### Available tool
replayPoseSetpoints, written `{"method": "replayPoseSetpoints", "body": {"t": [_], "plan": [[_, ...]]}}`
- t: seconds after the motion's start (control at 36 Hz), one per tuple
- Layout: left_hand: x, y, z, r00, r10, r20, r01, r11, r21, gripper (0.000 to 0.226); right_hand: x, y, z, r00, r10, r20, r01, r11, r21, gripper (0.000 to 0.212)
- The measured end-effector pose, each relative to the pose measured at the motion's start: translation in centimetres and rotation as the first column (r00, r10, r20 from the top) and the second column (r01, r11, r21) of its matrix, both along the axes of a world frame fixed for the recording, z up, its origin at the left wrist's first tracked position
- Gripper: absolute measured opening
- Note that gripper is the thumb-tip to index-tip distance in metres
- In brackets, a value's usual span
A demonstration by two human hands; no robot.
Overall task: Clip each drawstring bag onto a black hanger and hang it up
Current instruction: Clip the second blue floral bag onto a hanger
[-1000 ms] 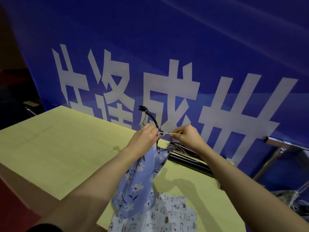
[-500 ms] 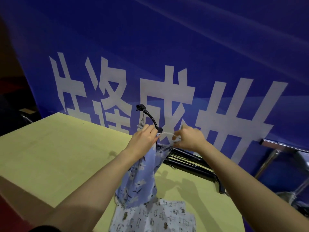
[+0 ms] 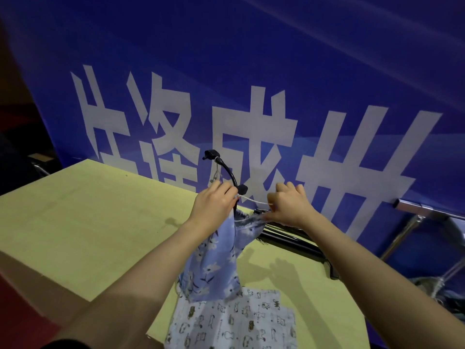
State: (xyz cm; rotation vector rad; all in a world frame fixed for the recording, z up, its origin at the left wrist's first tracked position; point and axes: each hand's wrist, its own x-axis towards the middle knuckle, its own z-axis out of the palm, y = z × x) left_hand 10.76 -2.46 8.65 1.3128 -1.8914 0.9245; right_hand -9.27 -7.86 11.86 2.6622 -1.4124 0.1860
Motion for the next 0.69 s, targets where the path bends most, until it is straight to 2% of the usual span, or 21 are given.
{"method": "replayPoseSetpoints", "body": {"t": [0.14, 0.19, 0.33, 0.44, 0.58, 0.69], "plan": [[0.1, 0.2, -0.2, 1.0, 0.019, 0.015, -0.019, 0.999, -0.035, 0.008, -0.3, 0.5, -0.5, 0.999, -0.032, -0.029, 0.031, 0.998, -0.046, 0.039], [0.1, 0.3, -0.3, 1.0, 0.029, 0.008, -0.029, 0.998, -0.052, 0.018, -0.5, 0.5, -1.0, 0.999, -0.039, -0.001, 0.039, 0.999, -0.035, 0.04], [-0.2, 0.9, -0.6, 0.999, 0.05, -0.001, -0.05, 0.996, -0.074, 0.022, -0.3, 0.9, -2.3, 0.996, -0.051, 0.071, 0.044, 0.994, 0.104, 0.038], [-0.6, 1.3, -0.8, 0.999, 0.042, -0.019, -0.043, 0.998, -0.054, 0.022, 0.6, 1.3, -2.8, 0.993, -0.096, 0.063, 0.082, 0.977, 0.197, 0.036], [-0.7, 1.5, -1.1, 0.998, 0.043, -0.044, -0.045, 0.997, -0.055, 0.02, 1.8, 2.0, -4.1, 0.998, -0.057, 0.041, 0.052, 0.99, 0.129, 0.038], [-0.7, 1.6, -1.1, 0.996, 0.062, -0.059, -0.064, 0.997, -0.036, 0.022, 2.4, 2.2, -5.2, 0.999, -0.014, 0.04, 0.012, 0.998, 0.059, 0.027]]}}
